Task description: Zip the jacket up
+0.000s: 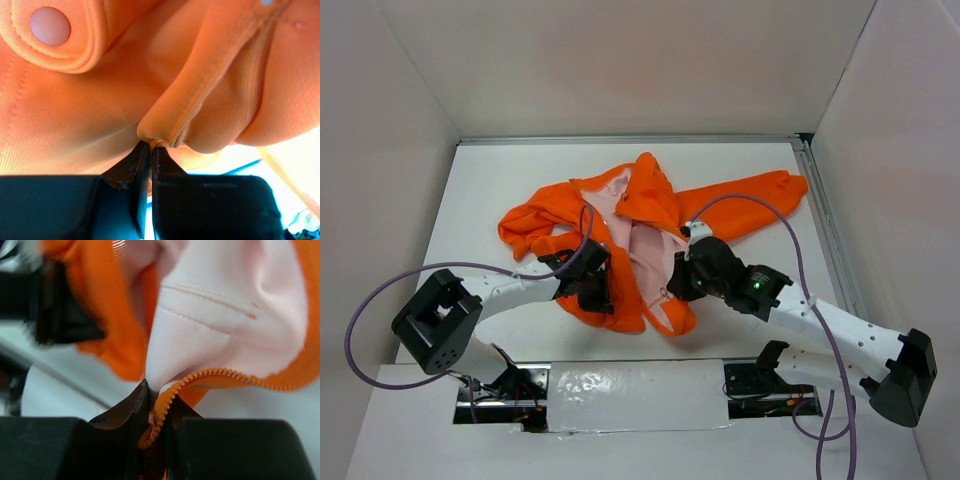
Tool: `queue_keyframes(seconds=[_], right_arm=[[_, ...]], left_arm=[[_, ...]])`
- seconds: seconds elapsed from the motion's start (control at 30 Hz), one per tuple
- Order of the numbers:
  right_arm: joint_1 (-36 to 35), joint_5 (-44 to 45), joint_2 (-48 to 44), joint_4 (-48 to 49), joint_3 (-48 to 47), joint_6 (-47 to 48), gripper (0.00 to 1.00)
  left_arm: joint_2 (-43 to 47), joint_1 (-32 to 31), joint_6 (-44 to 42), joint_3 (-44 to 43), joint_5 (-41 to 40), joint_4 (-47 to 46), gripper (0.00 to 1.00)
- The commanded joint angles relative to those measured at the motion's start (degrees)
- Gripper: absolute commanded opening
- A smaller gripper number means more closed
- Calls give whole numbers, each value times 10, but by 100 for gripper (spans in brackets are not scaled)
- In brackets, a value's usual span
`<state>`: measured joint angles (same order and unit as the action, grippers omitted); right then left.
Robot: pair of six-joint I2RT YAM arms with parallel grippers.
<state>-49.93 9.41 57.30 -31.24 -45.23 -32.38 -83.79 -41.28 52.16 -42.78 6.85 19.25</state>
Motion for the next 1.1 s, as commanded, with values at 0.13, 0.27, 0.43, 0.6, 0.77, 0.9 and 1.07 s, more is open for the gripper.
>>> queue_keyframes(seconds=[0.13, 0.27, 0.43, 0.6, 0.77, 0.9, 1.07], right_arm=[[0, -268, 38, 130, 110, 97, 23], [3, -160, 67, 123, 130, 37, 36], [0, -71, 30, 69, 118, -14, 80], [-18, -49, -50, 9, 119, -64, 87], [-93, -77, -83, -6, 150, -130, 91], [-171, -50, -44, -25, 159, -202, 92], [-201, -15, 63, -46, 140, -235, 72]], left_arm=[[1, 23, -17, 3, 3, -15, 0], [19, 23, -14, 20, 2, -10, 0], [37, 24, -10, 33, 1, -8, 0], [41, 24, -7, 34, -5, -2, 0], [40, 23, -8, 32, -7, -1, 0], [39, 24, -10, 30, -10, 0, 0], [34, 25, -11, 26, -13, 2, 0]])
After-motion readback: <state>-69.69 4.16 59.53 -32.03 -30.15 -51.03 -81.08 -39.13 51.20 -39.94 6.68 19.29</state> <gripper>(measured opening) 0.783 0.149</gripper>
